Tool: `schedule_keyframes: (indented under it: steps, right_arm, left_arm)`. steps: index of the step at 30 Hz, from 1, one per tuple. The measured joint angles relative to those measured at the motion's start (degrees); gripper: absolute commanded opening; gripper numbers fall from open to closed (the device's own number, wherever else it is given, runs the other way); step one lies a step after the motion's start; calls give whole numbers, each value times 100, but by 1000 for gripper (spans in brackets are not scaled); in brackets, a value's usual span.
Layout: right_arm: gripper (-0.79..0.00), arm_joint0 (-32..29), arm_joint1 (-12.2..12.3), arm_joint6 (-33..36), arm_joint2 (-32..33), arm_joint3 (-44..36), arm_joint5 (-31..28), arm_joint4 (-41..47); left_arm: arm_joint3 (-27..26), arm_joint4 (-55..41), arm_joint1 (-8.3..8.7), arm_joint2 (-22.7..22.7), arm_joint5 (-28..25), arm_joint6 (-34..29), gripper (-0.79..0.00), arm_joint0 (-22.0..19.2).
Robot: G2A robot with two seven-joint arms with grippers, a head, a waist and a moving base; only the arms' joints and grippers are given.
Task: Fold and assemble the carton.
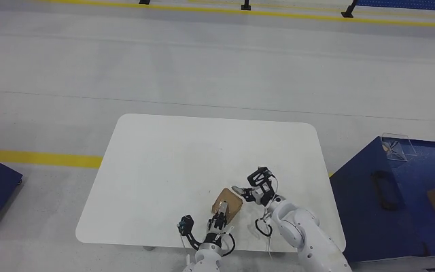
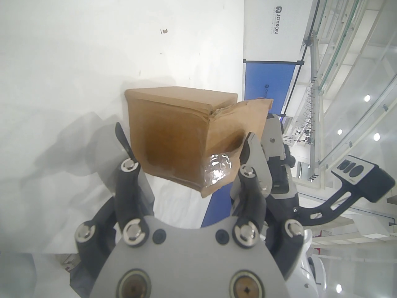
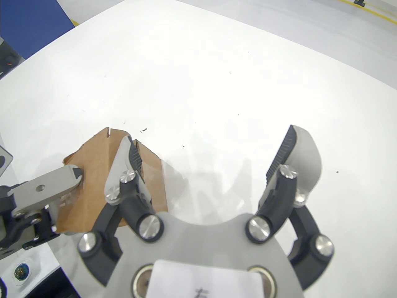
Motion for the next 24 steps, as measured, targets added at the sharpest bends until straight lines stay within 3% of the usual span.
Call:
schedule_keyframes:
  steps: [24]
  right_arm:
    - [0,186,-52,148,-199,350,-25,-124]
  left_arm:
    - [208,-79,-98,43,107,111,-172,-116]
